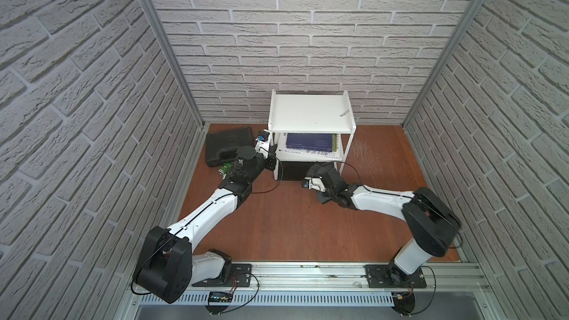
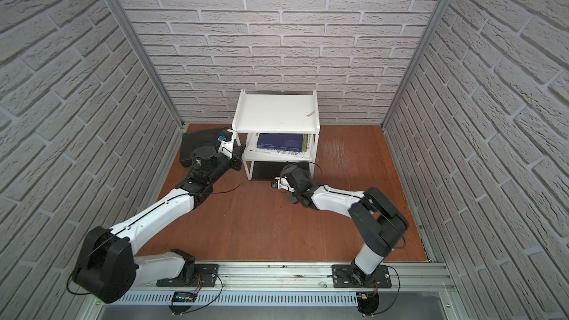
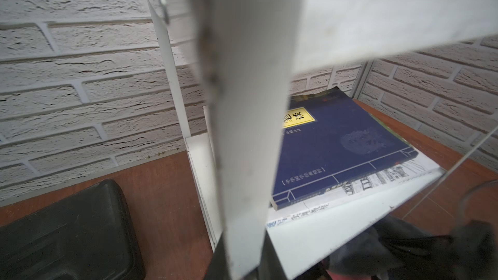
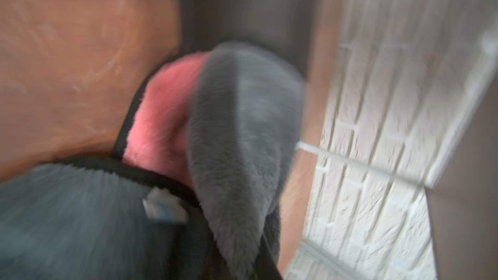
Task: Wipe the bookshelf clean with a cloth
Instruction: Wipe the dust from the shelf.
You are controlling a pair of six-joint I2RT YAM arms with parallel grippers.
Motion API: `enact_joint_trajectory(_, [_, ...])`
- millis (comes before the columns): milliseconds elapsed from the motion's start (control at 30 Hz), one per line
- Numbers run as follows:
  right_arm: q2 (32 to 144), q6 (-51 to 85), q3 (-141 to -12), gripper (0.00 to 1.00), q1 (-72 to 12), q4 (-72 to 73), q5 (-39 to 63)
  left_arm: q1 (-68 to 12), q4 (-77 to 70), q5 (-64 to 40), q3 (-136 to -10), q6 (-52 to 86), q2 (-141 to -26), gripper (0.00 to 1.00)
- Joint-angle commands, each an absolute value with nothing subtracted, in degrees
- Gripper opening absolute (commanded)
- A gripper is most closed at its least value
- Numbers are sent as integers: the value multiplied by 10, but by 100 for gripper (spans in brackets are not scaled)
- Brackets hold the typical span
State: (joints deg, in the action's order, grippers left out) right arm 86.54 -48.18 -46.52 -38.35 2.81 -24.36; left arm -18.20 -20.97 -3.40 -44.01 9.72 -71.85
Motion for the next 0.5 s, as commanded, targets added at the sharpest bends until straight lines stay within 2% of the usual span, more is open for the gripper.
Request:
enact_joint_trajectory(0, [695, -132, -407, 3, -363, 100, -150, -161, -162, 38, -433, 117, -736, 0])
enact_joint_trajectory(100, [595, 12, -313, 2, -328, 151, -175, -150, -172, 32, -428, 134, -740, 0])
enact_joint_trajectory(200, [544, 76, -265, 3, -303, 204, -160, -140, -174, 5, -429, 141, -744, 0])
enact_joint_trajectory(300, [588, 102, -296, 2, -276, 213, -113, -137, -176, -20, -432, 135, -747, 0])
enact_joint_trajectory(467, [747, 179, -306, 3, -274, 192, -96, -134, -171, -46, -445, 122, -765, 0])
